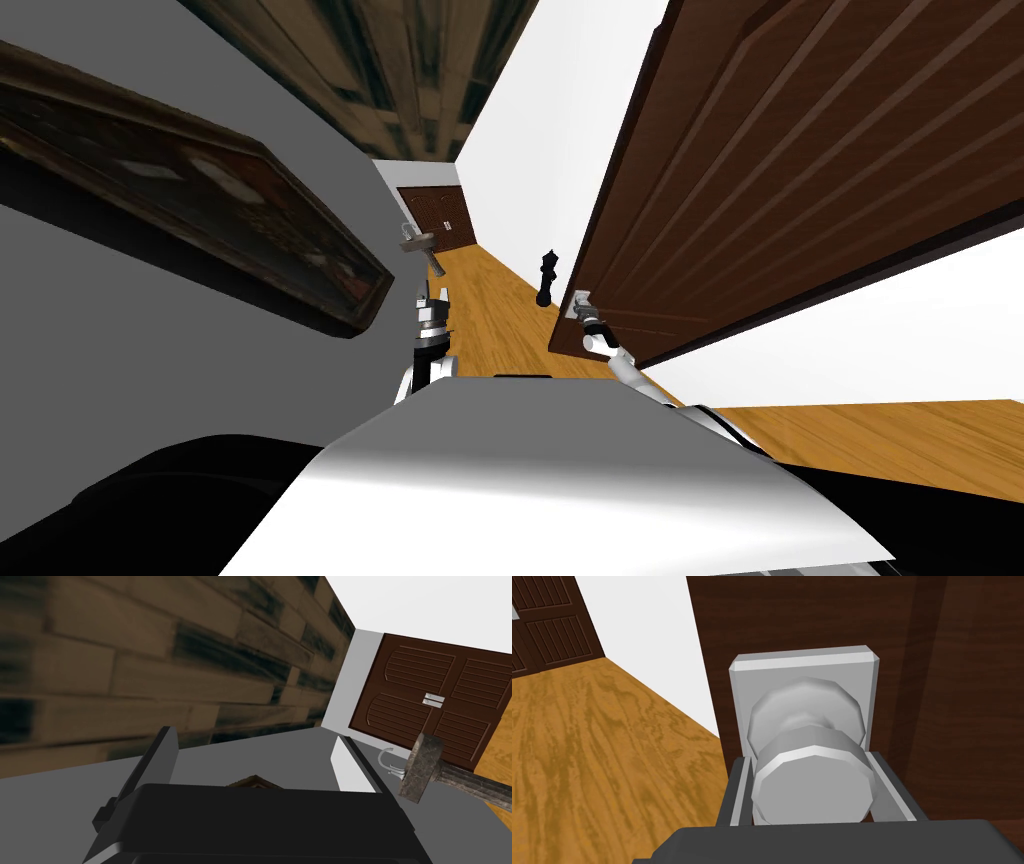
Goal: Pull the door open
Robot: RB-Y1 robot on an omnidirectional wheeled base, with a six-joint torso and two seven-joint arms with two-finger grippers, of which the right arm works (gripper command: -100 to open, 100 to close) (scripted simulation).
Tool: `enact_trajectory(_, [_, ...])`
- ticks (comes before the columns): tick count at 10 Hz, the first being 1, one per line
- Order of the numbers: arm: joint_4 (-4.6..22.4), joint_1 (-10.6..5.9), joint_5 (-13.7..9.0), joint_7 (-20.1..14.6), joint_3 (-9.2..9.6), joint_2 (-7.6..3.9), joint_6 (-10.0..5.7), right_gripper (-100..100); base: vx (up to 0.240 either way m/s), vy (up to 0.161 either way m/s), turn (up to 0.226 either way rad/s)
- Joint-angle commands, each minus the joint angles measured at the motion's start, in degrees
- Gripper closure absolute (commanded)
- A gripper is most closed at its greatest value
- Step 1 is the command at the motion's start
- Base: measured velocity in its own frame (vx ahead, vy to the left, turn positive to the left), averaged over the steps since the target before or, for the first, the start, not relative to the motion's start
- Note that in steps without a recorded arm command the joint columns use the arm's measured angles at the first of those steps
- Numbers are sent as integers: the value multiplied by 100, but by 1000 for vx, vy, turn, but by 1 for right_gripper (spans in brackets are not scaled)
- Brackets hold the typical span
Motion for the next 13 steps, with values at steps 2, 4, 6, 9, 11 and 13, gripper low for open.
enact_trajectory(2, [-21,4,10,-38,53,-20,-8,100,-137,-47,50])
enact_trajectory(4, [-104,72,34,-173,212,-124,-36,100,-143,-33,88])
enact_trajectory(6, [-170,113,49,-267,312,-204,-64,100,-162,-69,71])
enact_trajectory(9, [-314,203,81,-471,531,-381,-125,100,-196,-62,106])
enact_trajectory(11, [-396,253,99,-586,656,-481,-160,100,-210,-93,84])
enact_trajectory(13, [-405,280,101,-575,672,-479,-128,100,-127,-57,52])
